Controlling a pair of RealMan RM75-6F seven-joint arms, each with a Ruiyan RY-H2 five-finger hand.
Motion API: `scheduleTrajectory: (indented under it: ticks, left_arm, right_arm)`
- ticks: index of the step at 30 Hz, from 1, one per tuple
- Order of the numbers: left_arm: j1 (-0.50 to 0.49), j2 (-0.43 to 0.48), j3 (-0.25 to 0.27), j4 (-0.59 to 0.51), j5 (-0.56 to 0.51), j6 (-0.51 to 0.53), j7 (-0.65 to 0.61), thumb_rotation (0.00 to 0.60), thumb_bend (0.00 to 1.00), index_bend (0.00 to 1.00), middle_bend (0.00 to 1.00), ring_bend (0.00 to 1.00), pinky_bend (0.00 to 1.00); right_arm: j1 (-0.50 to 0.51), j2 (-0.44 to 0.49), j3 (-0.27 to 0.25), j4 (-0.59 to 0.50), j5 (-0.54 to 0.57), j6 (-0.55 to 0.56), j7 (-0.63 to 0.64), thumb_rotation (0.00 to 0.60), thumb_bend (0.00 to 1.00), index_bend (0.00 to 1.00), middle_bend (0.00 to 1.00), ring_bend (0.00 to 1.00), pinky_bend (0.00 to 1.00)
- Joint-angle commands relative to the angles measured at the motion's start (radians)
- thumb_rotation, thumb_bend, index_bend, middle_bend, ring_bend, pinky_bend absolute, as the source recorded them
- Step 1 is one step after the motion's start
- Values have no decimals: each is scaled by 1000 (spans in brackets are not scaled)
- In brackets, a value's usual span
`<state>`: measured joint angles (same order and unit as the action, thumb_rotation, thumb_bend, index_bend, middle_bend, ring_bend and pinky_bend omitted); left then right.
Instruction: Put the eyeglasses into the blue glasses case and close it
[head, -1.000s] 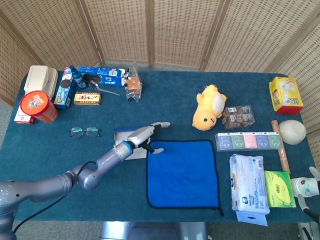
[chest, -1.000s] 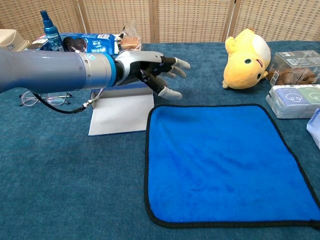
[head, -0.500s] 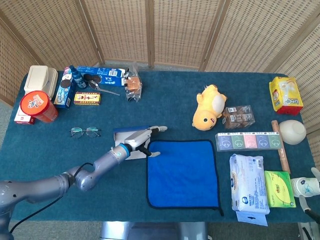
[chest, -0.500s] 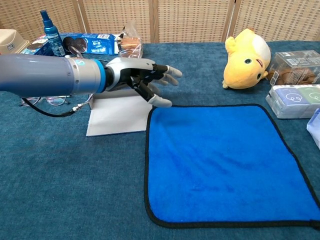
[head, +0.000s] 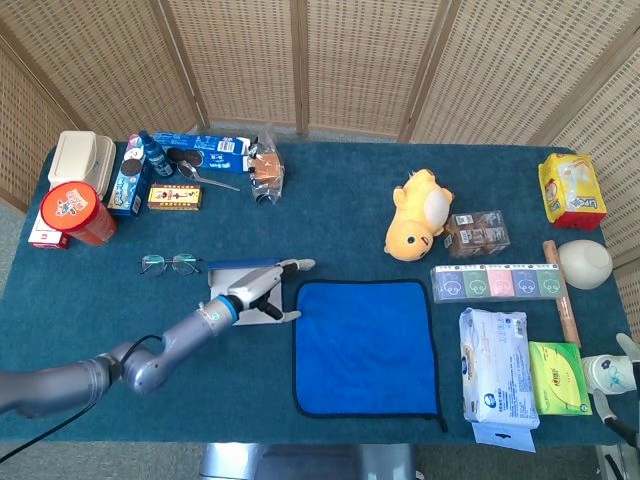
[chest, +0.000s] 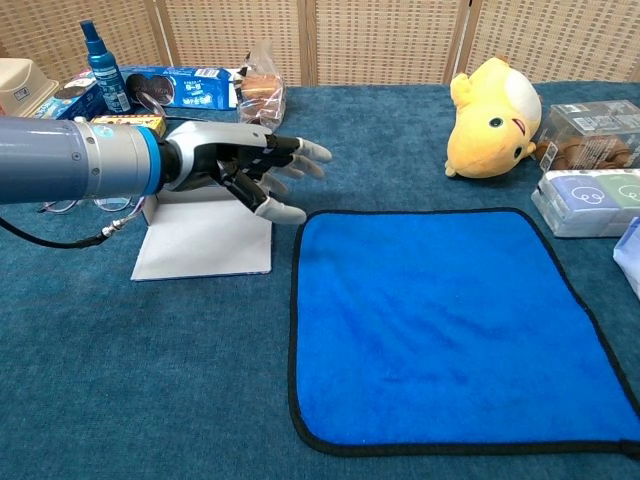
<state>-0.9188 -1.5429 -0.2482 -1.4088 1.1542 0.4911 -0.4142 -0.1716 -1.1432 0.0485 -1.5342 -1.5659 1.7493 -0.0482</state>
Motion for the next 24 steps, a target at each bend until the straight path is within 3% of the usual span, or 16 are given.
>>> scheduleTrajectory:
  ticks: [1,9,15,20,24]
  left_arm:
    - [8,6,-11,-4,24,40,0,557,275,21,109,19,90]
    - [22,50,-15,-32,82,149,76,557,280,34,105,3,88]
    - [79,164,58,-87,74,242,288,548,291,78,106,3,85]
    - [120,236,108,-124,35,288,424,597,313,80,105,3,84]
    - [161,283,148,-147,-11,340,533,600,355,81,94,3,89]
  right_arm:
    - [2,-1,-1,-1,-2,-4,-2,567,307,150,240,187,142]
    - [12,-5,2,-5,-3,-16,-9,565,308,151,240,187,141]
    - [35,-13,5,-2,-5,-47,-12,568,309,150,240,187,142]
    - [51,-25,7,1,-8,-67,-17,567,309,151,240,187,141]
    - [65,-33,8,2,-12,-80,-22,566,308,151,240,187,141]
